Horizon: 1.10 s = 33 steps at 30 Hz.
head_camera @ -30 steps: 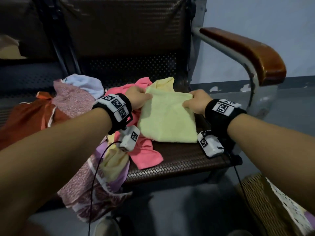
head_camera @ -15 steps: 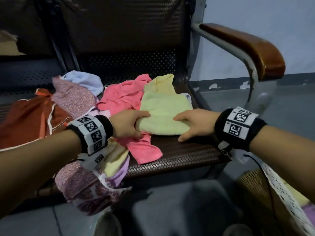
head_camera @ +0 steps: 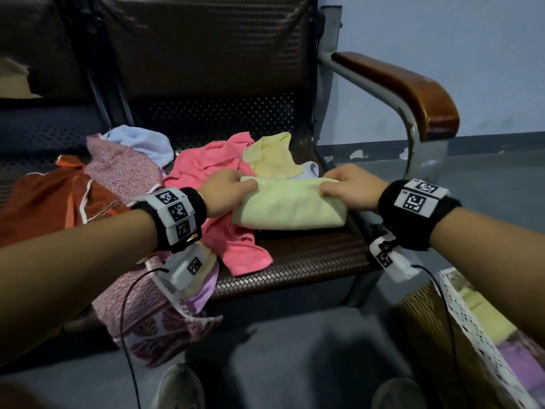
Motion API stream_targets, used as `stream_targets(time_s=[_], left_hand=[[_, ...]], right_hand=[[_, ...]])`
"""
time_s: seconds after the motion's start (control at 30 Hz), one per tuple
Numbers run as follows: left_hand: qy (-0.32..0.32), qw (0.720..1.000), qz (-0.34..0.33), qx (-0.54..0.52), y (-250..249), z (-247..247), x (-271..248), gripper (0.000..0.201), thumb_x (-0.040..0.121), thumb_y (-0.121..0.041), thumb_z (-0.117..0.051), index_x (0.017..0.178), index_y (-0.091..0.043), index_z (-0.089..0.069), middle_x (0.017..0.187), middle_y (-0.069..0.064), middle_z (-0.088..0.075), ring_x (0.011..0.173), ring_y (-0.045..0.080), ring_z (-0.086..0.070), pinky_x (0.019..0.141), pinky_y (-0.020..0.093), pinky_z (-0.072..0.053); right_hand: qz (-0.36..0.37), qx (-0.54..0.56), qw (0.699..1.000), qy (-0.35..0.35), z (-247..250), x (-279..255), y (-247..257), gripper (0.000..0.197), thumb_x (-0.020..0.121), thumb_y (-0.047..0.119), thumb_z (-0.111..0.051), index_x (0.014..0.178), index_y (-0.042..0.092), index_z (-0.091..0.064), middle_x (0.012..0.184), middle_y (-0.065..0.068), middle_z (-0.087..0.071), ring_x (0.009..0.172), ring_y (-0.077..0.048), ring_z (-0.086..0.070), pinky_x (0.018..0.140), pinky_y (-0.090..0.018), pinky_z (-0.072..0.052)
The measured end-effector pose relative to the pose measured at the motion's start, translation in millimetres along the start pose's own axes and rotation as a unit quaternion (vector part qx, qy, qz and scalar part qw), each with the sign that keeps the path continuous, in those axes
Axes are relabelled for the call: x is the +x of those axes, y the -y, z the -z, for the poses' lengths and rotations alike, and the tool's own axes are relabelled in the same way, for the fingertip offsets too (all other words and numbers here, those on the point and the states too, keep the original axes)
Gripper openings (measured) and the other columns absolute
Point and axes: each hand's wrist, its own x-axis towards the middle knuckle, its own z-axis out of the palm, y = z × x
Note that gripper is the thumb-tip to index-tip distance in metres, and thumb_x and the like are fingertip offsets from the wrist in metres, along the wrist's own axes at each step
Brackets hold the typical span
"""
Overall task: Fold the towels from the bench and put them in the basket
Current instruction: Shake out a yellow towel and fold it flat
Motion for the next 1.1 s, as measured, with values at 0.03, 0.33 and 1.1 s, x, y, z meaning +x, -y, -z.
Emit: stream_targets(time_s=[0.03,0.33,1.1], left_hand=[[-0.019,0.999,0.025,-0.015,-1.1,-1.7,3.5,0.046,0.083,-0.049,-0.055,0.092,-0.005,-0.067,0.096,0.015,-0.07,0.095,0.035,-0.065,0.087,0.049,-0.051],[0.056,0.992,-0.061,0.095,-6.8,-5.3,13.9,0.03,0.084,-0.025,-0.072,0.114,-0.021,-0.067,0.111,-0.005,-0.068,0.105,0.018,-0.063,0.093,0.035,-0.05],[0.091,0.939,-0.187,-0.273,-244.8,-115.1,8.9,0.092,0.06,-0.049,-0.089,0.136,-0.023,-0.045,0.124,0.001,-0.062,0.108,0.013,-0.067,0.086,0.032,-0.059]], right_hand=[[-0.002,-0.013,1.0,-0.018,-1.7,3.1,-1.8,0.024,0.09,0.025,-0.058,0.084,0.003,-0.064,0.079,-0.002,-0.062,0.076,-0.018,-0.058,0.065,-0.03,-0.041],[0.159,-0.202,0.966,-0.007,-32.8,6.1,20.1,0.043,0.093,0.046,-0.055,0.129,0.025,-0.062,0.125,0.0,-0.066,0.113,-0.021,-0.06,0.093,-0.034,-0.048],[-0.035,0.326,0.926,-0.187,86.4,-155.3,-91.1,0.028,0.086,0.013,-0.069,0.114,0.009,-0.069,0.106,-0.009,-0.076,0.098,-0.026,-0.073,0.093,-0.046,-0.056]])
